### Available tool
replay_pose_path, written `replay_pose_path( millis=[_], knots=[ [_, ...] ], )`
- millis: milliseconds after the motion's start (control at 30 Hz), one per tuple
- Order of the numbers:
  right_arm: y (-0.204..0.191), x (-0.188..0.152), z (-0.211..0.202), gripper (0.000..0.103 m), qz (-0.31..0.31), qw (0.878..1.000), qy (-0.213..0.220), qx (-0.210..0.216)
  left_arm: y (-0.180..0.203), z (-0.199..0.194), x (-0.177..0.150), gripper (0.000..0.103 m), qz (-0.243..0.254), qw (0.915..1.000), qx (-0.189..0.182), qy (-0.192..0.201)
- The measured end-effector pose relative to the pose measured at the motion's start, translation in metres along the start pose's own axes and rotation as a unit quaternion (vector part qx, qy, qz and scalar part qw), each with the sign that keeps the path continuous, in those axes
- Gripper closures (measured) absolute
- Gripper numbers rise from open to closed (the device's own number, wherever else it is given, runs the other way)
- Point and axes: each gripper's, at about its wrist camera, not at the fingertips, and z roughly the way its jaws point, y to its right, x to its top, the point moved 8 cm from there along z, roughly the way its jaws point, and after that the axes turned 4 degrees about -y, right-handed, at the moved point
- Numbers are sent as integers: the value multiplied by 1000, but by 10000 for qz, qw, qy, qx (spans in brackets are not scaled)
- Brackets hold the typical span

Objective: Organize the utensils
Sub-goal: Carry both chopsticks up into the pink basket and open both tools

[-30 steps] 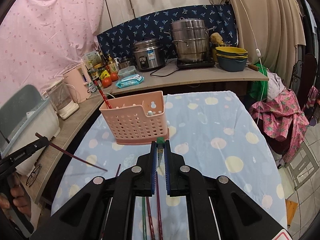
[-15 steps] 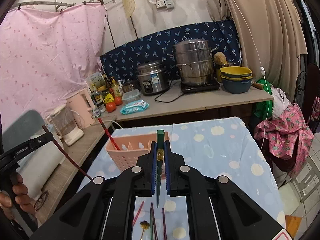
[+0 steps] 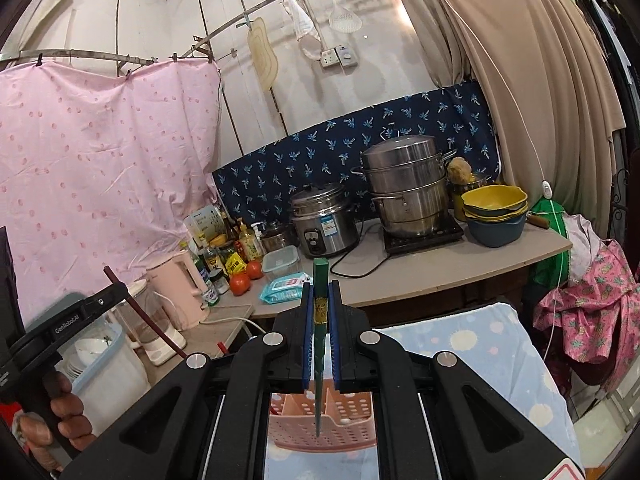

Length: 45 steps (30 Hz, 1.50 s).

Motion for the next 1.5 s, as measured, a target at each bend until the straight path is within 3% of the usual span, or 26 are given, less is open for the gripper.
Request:
replay_pose_path(
  millis=[367, 733, 1100, 1300, 1367, 1467, 1500],
  knots=[
    [4, -2, 58, 96, 287, 9994, -151, 83, -15, 52, -21, 96, -52, 9994, 94, -329],
    [-10, 23, 50, 96, 94, 9997, 168, 134, -22, 70, -42, 96, -79, 9982, 99, -589],
    [20, -55, 97, 96, 294, 9962, -807, -157, -35, 81, -68, 96, -186, 9954, 195, -919],
    [30, -73, 101, 94, 381, 9938, -990, -321, -40, 84, -79, 96, -259, 9938, 236, -1052],
    [32, -75, 98, 89, 367, 9939, -960, -410, -40, 84, -82, 94, -267, 9934, 275, -1083],
    [35, -79, 90, 74, 382, 9936, -951, -469, -43, 81, -87, 79, -336, 9924, 304, -1143],
    [36, -80, 87, 73, 379, 9936, -954, -476, -43, 80, -88, 79, -342, 9924, 307, -1144]
  ],
)
